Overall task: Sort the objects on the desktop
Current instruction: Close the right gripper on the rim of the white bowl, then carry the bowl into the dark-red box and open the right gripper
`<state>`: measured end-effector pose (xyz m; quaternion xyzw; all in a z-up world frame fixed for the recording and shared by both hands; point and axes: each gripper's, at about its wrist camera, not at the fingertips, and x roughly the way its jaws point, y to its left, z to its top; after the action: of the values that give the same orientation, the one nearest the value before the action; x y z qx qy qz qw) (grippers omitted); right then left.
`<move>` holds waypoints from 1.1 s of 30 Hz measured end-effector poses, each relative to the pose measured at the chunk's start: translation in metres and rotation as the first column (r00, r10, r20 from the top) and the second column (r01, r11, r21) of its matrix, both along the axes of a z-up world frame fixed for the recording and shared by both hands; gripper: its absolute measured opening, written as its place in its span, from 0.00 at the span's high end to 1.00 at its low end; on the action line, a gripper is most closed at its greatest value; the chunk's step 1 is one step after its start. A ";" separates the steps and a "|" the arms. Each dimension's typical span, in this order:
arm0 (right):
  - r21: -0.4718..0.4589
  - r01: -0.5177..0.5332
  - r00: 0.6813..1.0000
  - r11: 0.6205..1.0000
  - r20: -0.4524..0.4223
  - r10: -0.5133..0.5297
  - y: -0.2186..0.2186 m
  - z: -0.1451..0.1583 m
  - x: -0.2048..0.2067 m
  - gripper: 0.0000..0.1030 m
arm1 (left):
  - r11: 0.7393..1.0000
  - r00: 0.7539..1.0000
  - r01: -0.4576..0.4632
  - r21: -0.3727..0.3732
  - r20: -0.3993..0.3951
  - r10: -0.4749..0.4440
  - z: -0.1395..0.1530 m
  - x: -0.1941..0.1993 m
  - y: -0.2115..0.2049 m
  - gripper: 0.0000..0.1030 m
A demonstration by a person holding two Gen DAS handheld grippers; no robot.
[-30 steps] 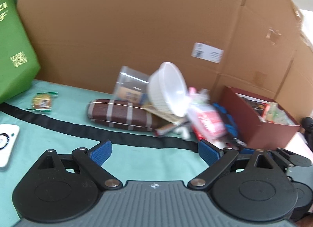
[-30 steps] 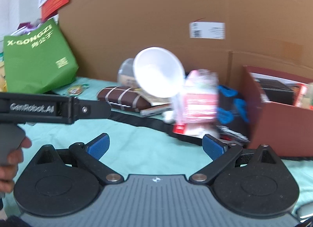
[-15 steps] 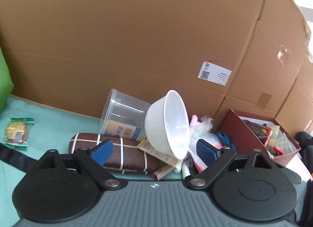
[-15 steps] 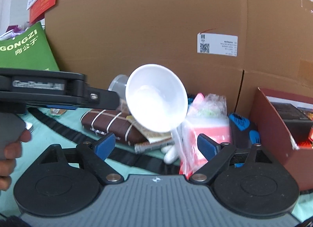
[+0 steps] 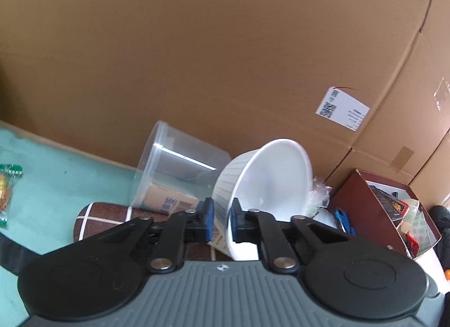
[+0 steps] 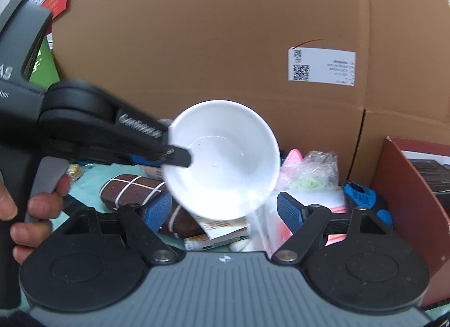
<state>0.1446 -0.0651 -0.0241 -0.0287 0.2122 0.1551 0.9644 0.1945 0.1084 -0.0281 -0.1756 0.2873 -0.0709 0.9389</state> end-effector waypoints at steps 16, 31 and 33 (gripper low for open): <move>0.036 0.018 1.000 0.999 -0.024 -0.017 0.000 -0.003 0.039 0.77 | 0.999 0.999 -0.040 0.003 -0.023 0.040 -0.008 -0.005 0.022 0.95; 0.099 0.016 0.999 0.995 0.043 -0.020 -0.032 0.028 -0.002 0.87 | 0.999 0.996 0.014 0.045 0.093 -0.018 0.040 -0.045 -0.029 0.97; 0.113 0.033 0.998 0.993 0.054 -0.040 -0.046 0.035 -0.009 0.88 | 0.998 0.994 0.036 0.045 0.105 -0.041 0.046 -0.047 -0.044 0.96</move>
<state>0.1356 -0.1107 0.0113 0.0250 0.1763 0.1482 0.9728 0.1471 0.0649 0.0174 -0.1456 0.2420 -0.0920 0.9549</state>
